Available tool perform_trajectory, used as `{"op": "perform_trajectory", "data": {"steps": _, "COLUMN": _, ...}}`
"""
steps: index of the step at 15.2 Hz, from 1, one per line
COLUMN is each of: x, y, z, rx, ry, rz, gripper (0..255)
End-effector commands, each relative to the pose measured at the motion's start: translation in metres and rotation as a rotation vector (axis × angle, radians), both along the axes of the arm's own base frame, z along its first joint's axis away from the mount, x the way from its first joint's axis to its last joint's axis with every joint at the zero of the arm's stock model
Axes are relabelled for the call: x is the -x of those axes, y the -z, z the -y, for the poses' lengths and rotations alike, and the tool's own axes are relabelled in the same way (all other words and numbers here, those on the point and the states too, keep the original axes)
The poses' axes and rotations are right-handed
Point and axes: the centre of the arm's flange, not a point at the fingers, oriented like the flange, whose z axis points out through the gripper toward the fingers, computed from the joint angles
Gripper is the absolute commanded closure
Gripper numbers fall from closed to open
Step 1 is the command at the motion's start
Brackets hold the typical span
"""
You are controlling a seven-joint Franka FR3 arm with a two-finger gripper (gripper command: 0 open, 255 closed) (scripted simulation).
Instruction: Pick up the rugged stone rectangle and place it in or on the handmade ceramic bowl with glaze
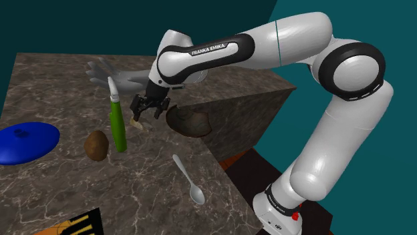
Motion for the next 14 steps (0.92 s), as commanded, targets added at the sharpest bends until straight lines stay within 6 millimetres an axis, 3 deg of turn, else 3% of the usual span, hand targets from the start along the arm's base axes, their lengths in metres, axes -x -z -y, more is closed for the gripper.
{"op": "perform_trajectory", "data": {"steps": 1, "x": 0.000, "y": 0.010, "z": -0.002, "rx": -0.006, "ry": 0.003, "rz": 0.002, "gripper": 0}}
{"op": "perform_trajectory", "data": {"steps": 3, "x": 0.000, "y": 0.023, "z": -0.006, "rx": -0.006, "ry": 0.003, "rz": 0.002, "gripper": 0}}
{"op": "perform_trajectory", "data": {"steps": 11, "x": 0.000, "y": 0.023, "z": -0.006, "rx": -0.006, "ry": 0.003, "rz": 0.002, "gripper": 0}}
{"op": "perform_trajectory", "data": {"steps": 12, "x": 0.000, "y": 0.023, "z": -0.006, "rx": -0.006, "ry": 0.003, "rz": 0.002, "gripper": 255}}
{"op": "perform_trajectory", "data": {"steps": 14, "x": 0.000, "y": 0.023, "z": -0.006, "rx": -0.006, "ry": 0.003, "rz": 0.002, "gripper": 255}}
